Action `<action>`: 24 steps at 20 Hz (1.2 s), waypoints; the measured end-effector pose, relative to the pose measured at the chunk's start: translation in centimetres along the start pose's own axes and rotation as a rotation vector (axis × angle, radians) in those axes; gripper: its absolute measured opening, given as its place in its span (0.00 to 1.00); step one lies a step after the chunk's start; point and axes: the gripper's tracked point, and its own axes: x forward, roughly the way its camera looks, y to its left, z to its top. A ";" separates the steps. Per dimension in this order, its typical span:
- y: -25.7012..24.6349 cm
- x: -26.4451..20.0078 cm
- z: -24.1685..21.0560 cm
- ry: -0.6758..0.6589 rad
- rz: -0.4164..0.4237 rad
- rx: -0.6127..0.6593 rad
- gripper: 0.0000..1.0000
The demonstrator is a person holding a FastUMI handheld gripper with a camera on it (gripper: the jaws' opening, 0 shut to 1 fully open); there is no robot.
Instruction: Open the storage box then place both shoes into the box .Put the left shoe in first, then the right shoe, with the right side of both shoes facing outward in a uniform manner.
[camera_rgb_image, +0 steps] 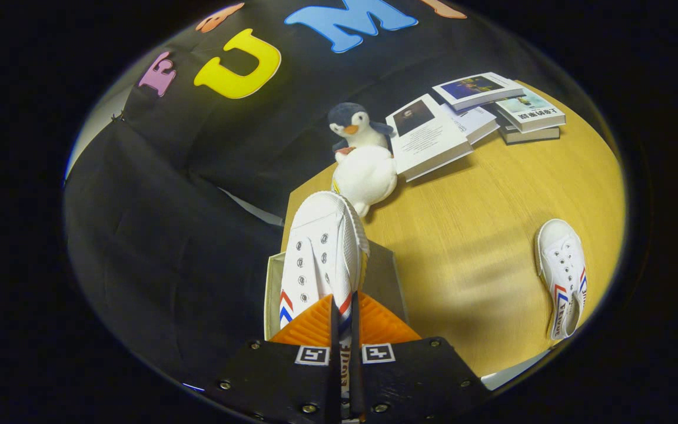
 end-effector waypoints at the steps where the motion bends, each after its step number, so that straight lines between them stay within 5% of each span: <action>1: 0.6 0.6 -0.3 0.008 0.001 -0.008 0.06; 24: 3.6 11.2 -8.2 0.135 -0.152 -0.134 0.06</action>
